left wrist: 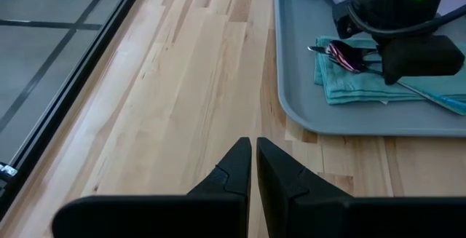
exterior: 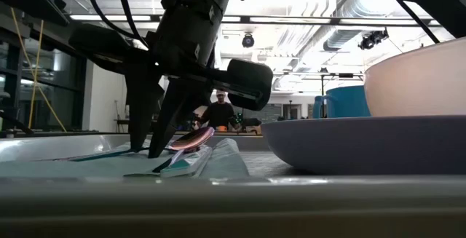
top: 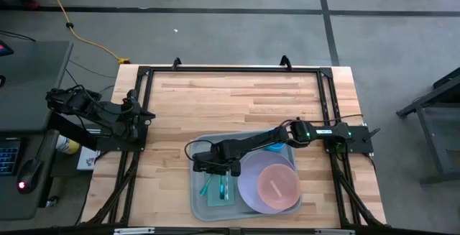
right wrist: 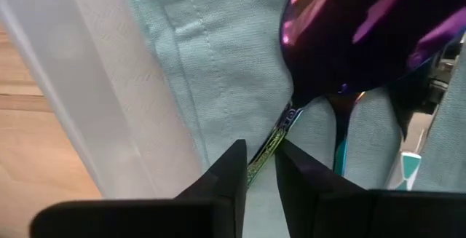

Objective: Set up tray
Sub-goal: Adjust the purple spoon on the blue napkin

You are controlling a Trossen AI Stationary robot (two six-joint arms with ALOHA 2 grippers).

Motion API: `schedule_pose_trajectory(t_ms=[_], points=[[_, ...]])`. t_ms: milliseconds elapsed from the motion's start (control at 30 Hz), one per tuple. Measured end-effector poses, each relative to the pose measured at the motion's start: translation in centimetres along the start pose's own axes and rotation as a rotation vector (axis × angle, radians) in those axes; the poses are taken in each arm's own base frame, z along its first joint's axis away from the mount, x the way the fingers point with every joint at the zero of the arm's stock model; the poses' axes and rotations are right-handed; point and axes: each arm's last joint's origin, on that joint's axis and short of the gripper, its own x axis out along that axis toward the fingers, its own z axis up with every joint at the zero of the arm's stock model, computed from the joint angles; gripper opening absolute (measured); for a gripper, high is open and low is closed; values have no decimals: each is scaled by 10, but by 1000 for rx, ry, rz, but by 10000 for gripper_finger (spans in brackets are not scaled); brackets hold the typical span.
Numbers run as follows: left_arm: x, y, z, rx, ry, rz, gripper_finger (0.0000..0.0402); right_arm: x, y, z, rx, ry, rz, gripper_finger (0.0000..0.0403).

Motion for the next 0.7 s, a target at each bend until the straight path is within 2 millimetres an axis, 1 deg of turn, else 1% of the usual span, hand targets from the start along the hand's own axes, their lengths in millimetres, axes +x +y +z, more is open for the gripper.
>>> schedule_pose_trajectory(t_ms=[267,533,700], points=[[0,0,0,0,1,-4,56,1,0,0,-13,-10,3,7],[0,0,0,0,2,-8,56,1,2,0,-20,-9,31,2],[0,0,0,0,3,-12,56,-2,7,-2,-25,-13,57,2]])
